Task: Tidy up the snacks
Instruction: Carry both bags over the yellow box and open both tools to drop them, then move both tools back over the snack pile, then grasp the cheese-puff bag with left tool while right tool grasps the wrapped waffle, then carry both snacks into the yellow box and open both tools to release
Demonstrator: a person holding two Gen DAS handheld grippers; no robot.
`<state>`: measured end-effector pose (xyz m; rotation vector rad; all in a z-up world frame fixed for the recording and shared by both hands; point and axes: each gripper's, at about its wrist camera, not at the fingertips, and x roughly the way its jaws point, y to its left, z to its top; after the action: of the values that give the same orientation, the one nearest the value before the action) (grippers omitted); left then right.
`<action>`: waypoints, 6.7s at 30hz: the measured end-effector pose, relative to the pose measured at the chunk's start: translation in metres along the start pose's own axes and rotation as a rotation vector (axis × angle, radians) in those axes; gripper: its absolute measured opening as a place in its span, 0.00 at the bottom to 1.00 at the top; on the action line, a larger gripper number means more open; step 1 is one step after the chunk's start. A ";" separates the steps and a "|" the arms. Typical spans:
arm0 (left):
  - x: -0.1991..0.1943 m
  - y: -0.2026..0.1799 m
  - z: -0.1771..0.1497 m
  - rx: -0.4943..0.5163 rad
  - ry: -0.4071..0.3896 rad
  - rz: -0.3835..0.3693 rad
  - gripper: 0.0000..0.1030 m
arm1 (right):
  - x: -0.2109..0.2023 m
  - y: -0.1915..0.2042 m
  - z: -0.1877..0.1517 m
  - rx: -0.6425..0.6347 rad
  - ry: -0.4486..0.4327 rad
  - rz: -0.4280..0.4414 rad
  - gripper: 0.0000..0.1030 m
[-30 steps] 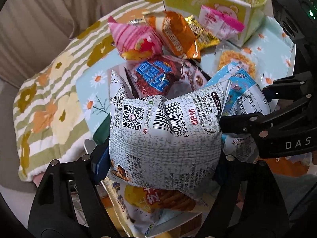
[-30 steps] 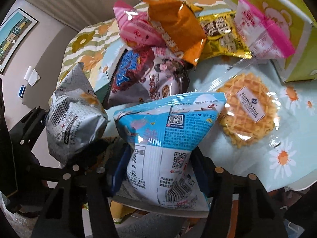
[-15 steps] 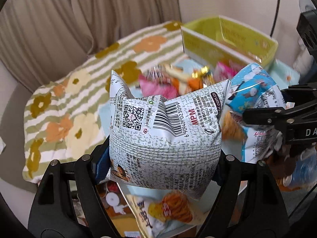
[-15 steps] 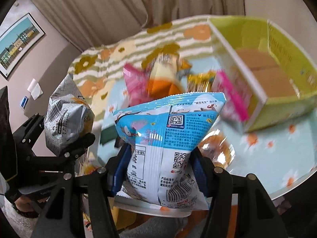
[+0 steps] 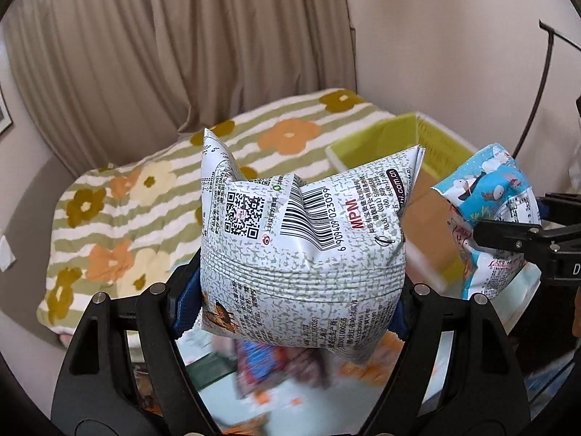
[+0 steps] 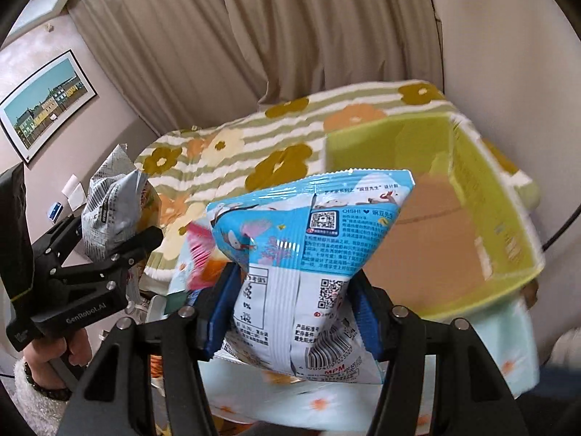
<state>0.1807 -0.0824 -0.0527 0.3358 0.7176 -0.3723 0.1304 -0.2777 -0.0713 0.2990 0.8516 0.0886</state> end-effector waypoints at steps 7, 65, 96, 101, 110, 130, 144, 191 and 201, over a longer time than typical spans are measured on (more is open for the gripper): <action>0.031 -0.076 0.045 -0.051 0.026 -0.037 0.75 | -0.019 -0.076 0.028 -0.005 0.010 -0.024 0.53; 0.135 -0.142 0.025 -0.077 0.388 -0.216 1.00 | 0.035 -0.154 0.036 -0.012 0.127 -0.105 1.00; -0.047 -0.026 -0.045 -0.307 0.177 0.195 1.00 | -0.037 -0.020 0.020 -0.325 -0.086 0.111 1.00; -0.062 0.022 -0.083 -0.351 0.199 0.257 1.00 | -0.021 0.021 -0.001 -0.346 -0.069 0.126 1.00; -0.056 0.098 -0.170 -0.397 0.315 0.245 1.00 | 0.009 0.079 -0.046 -0.319 -0.025 0.109 1.00; 0.053 0.120 -0.265 -0.243 0.543 0.092 1.00 | 0.096 0.078 -0.123 -0.147 0.212 -0.077 1.00; 0.079 0.105 -0.267 -0.241 0.557 0.086 1.00 | 0.149 0.066 -0.138 -0.202 0.325 -0.085 1.00; 0.046 0.121 -0.225 -0.357 0.496 0.040 0.77 | 0.168 0.085 -0.134 -0.385 0.362 -0.081 0.72; 0.010 0.134 -0.162 -0.362 0.333 0.013 0.77 | 0.088 0.097 -0.087 -0.276 0.241 -0.080 0.72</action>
<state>0.1542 0.1021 -0.1514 0.0582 1.0895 -0.1682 0.1271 -0.1484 -0.1610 -0.0060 1.0758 0.1683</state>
